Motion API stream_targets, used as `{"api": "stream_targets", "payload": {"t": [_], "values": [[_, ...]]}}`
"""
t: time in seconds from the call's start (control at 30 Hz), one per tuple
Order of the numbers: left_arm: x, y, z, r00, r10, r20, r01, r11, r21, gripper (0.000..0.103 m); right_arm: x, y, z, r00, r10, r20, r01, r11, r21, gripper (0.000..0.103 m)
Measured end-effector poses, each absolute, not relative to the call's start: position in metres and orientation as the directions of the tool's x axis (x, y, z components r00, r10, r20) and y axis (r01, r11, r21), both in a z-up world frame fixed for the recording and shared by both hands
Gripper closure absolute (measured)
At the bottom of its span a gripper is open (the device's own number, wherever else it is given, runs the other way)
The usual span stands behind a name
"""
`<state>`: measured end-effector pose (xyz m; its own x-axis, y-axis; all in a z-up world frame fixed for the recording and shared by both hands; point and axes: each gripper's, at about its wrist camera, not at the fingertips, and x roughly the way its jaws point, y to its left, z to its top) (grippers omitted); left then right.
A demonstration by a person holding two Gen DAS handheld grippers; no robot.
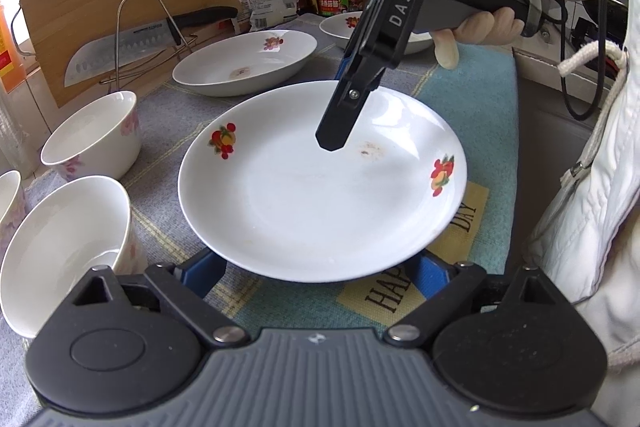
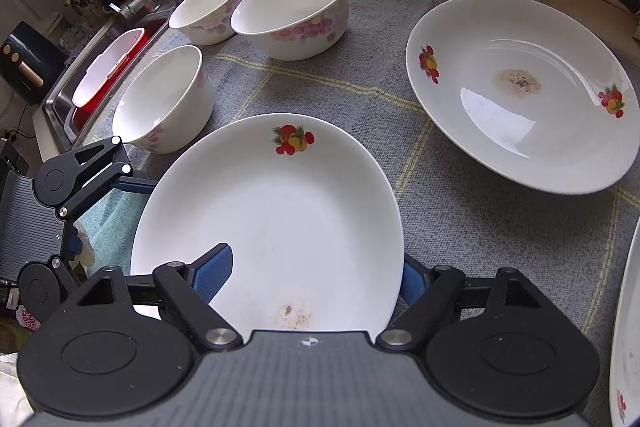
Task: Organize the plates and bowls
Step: 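Lift the flat plate by its rim with the right gripper, then carry the flat plate with the right gripper toward the deep plates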
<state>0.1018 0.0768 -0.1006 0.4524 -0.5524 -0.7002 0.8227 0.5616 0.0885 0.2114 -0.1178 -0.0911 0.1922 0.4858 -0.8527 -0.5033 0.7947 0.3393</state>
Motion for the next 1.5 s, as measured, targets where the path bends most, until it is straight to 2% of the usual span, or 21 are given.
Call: {"api": "stream_targets", "payload": {"t": [0.37,1.5], "values": [[0.105,0.076,-0.099,0.439,-0.555,-0.707,0.824,0.563,0.069,0.008,0.219,-0.127,-0.091,0.176,0.527,-0.832,-0.448,0.795,0.409,0.021],[0.111,0.068,-0.099,0.403,-0.549,-0.732,0.846,0.530,0.068,0.008,0.226,-0.142,-0.094,0.130,0.581,-0.804,-0.342,0.787,0.513,0.022]]}}
